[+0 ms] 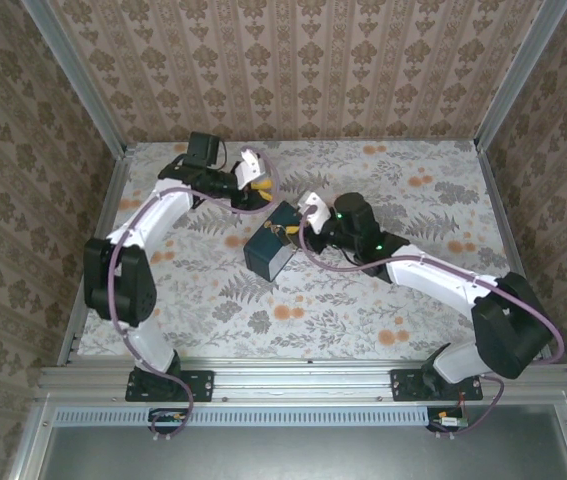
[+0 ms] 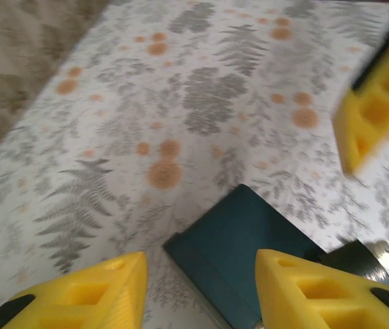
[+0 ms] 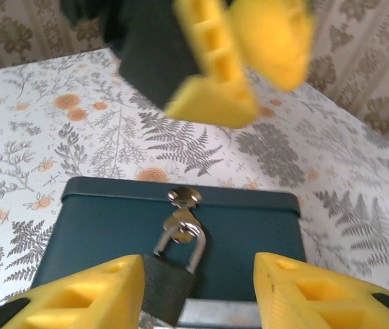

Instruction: Unlock the padlock with the key

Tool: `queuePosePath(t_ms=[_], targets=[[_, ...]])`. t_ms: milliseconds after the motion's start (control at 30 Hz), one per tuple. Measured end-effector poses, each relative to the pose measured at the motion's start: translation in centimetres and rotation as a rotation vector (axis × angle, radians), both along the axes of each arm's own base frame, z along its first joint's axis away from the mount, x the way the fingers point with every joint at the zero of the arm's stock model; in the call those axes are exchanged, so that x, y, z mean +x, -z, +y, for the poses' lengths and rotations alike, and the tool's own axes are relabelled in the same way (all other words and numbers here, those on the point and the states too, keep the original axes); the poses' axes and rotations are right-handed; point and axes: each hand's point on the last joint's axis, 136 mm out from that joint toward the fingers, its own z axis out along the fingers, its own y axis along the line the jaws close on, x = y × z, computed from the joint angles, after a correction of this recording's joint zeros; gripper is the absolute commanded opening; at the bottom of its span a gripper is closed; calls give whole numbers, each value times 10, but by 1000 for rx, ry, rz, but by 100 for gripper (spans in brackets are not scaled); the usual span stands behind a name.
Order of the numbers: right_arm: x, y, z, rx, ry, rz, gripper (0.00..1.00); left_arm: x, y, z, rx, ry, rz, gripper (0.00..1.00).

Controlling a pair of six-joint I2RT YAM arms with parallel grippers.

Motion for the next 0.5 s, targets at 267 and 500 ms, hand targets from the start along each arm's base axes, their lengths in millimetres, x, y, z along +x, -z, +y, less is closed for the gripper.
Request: queuePosePath(t_ms=[267,500], targets=[[-28,33,28,-189,-128,-98,53,36,-23,38,-51,-547,181,41],[-22,60,20,-340,-156,-205,52,32,11,62,-29,-727,336,42]])
